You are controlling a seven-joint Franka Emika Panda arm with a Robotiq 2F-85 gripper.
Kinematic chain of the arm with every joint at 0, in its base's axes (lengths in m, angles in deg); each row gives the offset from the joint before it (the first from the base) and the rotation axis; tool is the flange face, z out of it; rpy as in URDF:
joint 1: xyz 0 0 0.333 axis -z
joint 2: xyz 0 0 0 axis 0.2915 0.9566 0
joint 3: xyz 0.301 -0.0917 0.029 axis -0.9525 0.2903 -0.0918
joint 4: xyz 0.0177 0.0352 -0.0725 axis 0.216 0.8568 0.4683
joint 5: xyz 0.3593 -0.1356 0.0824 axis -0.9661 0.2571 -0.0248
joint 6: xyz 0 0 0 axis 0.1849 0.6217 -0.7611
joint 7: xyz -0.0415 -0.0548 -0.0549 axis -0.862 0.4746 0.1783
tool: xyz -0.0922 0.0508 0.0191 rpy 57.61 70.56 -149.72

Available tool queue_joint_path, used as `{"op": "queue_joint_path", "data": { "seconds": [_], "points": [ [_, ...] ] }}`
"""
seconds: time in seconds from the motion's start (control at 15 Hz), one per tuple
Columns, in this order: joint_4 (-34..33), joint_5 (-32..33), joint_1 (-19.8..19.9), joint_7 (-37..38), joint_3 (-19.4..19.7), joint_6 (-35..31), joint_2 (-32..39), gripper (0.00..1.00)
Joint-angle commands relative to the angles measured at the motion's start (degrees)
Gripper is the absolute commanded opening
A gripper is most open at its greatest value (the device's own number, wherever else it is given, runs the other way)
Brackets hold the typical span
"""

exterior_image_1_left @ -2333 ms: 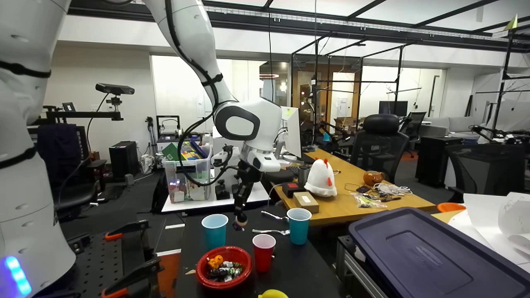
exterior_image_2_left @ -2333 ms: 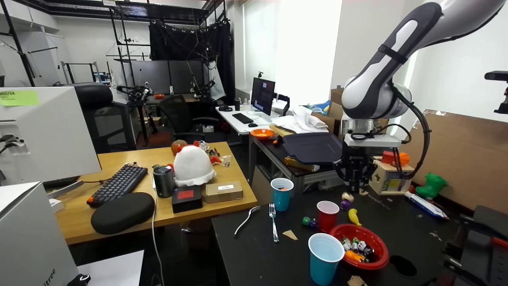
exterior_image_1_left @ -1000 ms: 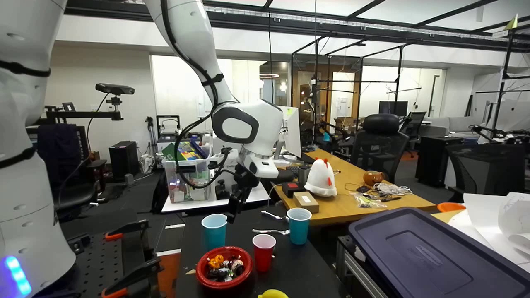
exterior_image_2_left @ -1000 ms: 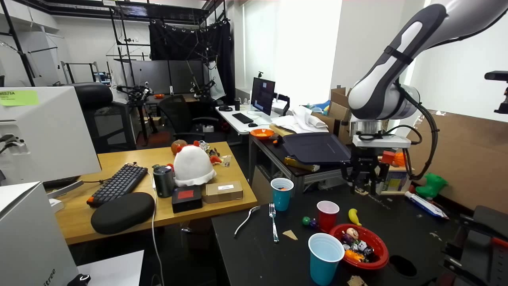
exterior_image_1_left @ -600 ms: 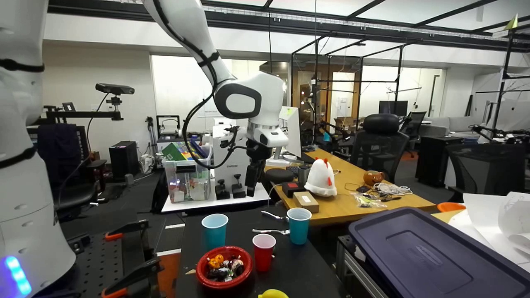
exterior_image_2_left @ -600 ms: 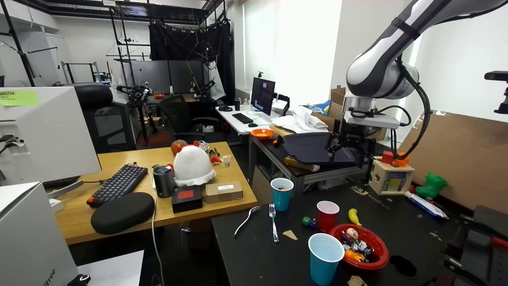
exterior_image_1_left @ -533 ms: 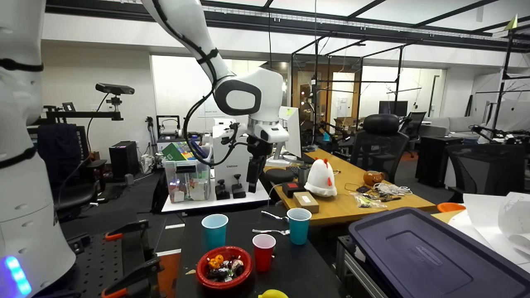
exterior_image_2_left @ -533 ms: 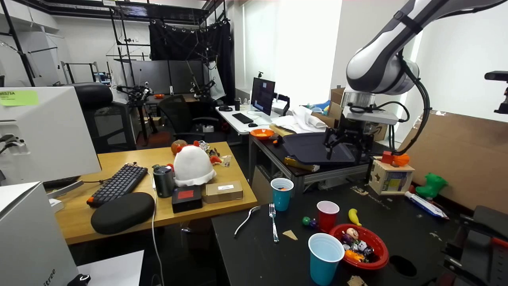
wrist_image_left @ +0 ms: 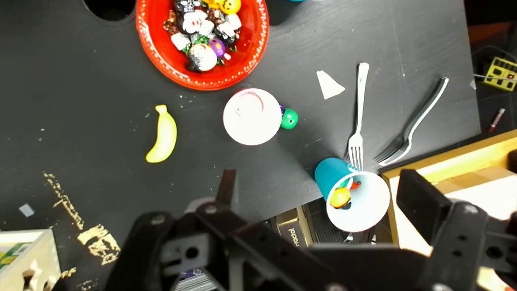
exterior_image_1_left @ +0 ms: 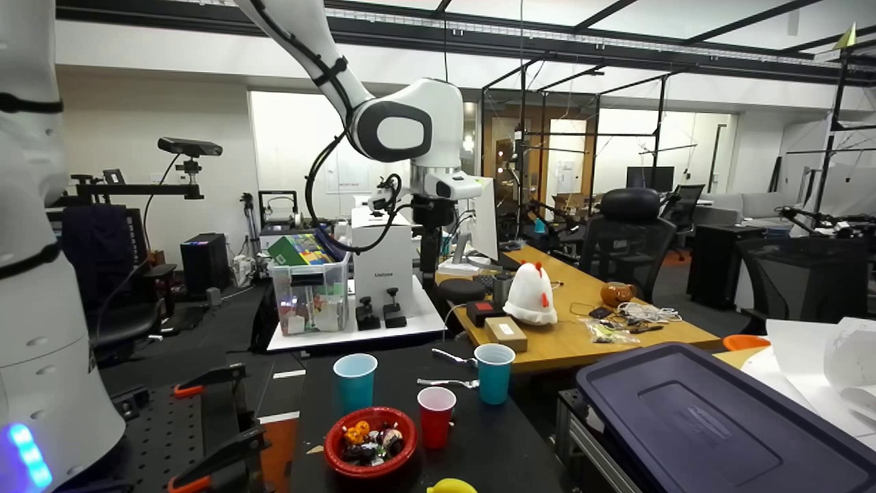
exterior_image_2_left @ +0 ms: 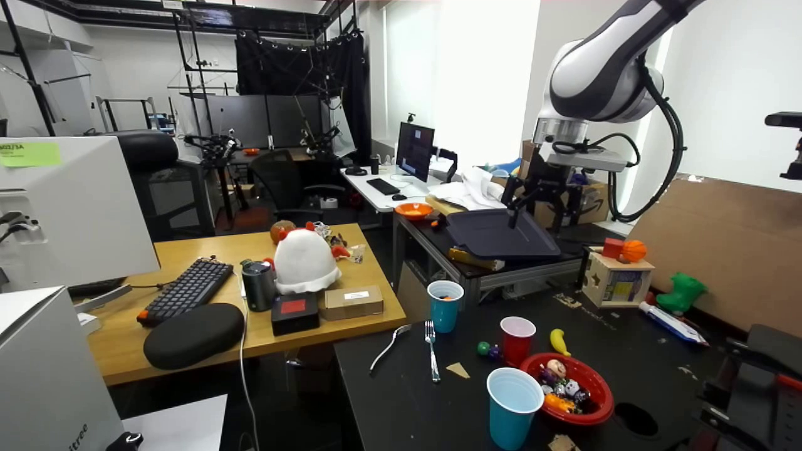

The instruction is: Pick up some of the contents in the cup and put them in the bowl

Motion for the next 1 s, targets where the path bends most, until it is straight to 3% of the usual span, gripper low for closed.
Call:
{"op": "queue_joint_path", "data": {
  "seconds": [0.0,0.4,0.67,0.93],
  "points": [
    [-0.80,5.50,-0.53,-0.39,0.23,5.51,-3.81,1.00],
    [-4.45,11.35,0.12,-4.82,-0.34,18.04,-8.86,1.00],
    [-7.02,12.18,0.77,-14.83,-0.20,26.43,-10.88,1.00],
    [-7.58,14.68,1.15,-24.22,-0.13,28.90,-12.59,1.00]
  ]
}}
